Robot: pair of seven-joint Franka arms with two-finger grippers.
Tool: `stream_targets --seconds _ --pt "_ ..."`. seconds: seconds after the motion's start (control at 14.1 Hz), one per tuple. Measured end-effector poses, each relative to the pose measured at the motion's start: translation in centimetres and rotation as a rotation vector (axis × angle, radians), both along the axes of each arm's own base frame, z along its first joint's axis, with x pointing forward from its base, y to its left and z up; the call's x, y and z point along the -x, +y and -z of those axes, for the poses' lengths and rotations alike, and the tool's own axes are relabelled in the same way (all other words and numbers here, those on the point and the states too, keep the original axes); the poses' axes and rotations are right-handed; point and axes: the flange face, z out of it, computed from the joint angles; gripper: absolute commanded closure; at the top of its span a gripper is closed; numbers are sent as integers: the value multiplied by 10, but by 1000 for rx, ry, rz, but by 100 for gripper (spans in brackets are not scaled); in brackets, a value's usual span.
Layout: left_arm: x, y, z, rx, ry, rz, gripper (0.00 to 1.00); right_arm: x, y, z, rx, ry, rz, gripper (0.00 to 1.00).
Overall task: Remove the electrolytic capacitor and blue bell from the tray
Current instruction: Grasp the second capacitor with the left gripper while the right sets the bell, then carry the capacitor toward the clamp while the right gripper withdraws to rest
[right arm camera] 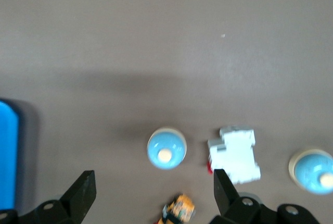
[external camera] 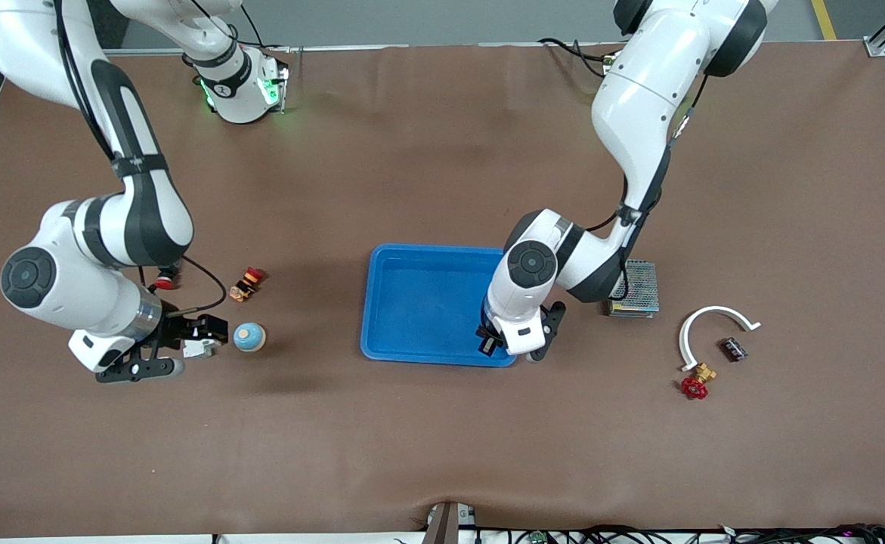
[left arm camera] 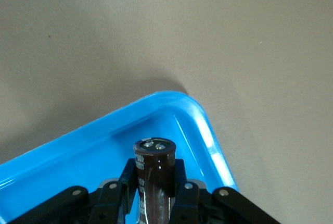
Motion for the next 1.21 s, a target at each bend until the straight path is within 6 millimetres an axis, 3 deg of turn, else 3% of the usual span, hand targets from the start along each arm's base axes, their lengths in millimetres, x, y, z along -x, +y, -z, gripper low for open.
stream_targets --seconds 0.21,0.5,0.85,1.06,1.21 --pt "-19 26 -39 4 -18 -29 100 11 -8 -28 33 31 7 0" --pt "-40 81 -109 -27 -12 16 100 33 -9 -79 59 70 65 0" --pt "-59 197 -170 -56 73 156 100 69 -4 -147 105 81 105 0" --pt "-55 271 -197 -55 104 284 100 79 -26 -169 142 79 129 0" --pt "-45 320 -202 -55 117 376 100 82 -41 -183 146 99 154 0"
